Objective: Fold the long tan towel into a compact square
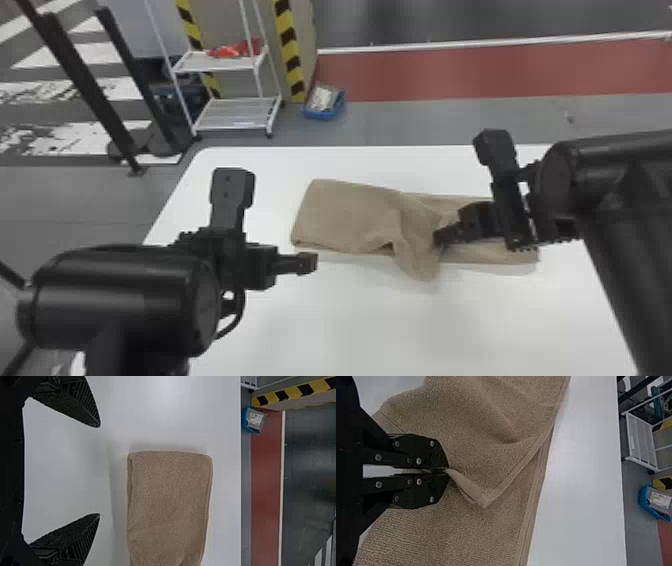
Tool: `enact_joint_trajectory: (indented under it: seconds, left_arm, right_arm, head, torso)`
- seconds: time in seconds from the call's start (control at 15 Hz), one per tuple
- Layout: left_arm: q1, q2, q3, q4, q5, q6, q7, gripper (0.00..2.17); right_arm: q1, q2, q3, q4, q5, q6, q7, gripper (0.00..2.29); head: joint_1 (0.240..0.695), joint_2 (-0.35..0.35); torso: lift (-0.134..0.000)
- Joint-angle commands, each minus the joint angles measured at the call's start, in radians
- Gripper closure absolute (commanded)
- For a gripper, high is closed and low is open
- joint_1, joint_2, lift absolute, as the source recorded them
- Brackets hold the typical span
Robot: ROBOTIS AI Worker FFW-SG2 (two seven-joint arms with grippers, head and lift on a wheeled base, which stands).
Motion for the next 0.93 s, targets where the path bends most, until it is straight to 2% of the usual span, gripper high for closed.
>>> enact_joint_trajectory:
  seconds: [0.0, 0.13, 0.33, 0.47, 0.87]
  left_arm:
    - [0.000, -0.001, 0.001, 0.000, 0.000, 0.000, 0.000, 0.08]
    - [0.000, -0.001, 0.004, -0.002, 0.000, 0.000, 0.000, 0.08]
    - [0.002, -0.001, 0.005, -0.003, 0.000, 0.000, 0.000, 0.08]
    - [0.002, -0.001, 0.008, -0.002, 0.000, 0.000, 0.000, 0.08]
    - [0.002, -0.001, -0.010, -0.002, -0.003, 0.000, 0.003, 0.08]
  right_arm:
    - [0.003, 0.004, -0.004, -0.004, -0.008, -0.006, 0.000, 1.12]
    - [0.026, 0.004, -0.005, -0.045, -0.049, -0.098, 0.014, 1.12]
    - [0.005, 0.004, -0.034, -0.108, -0.098, -0.101, 0.049, 1.12]
    - [-0.003, 0.004, -0.090, -0.134, -0.129, -0.071, 0.052, 1.12]
    - [0.034, 0.004, -0.198, -0.109, -0.146, -0.061, 0.080, 1.12]
  head:
    - [0.695, 0.161]
    - [0.695, 0.163]
    - [0.695, 0.187]
    - [0.695, 0.194]
    - [0.695, 0.170]
  torso:
    - [-0.124]
    - [-0.124]
    - [-0.124]
    - [-0.124]
    - [-0.124]
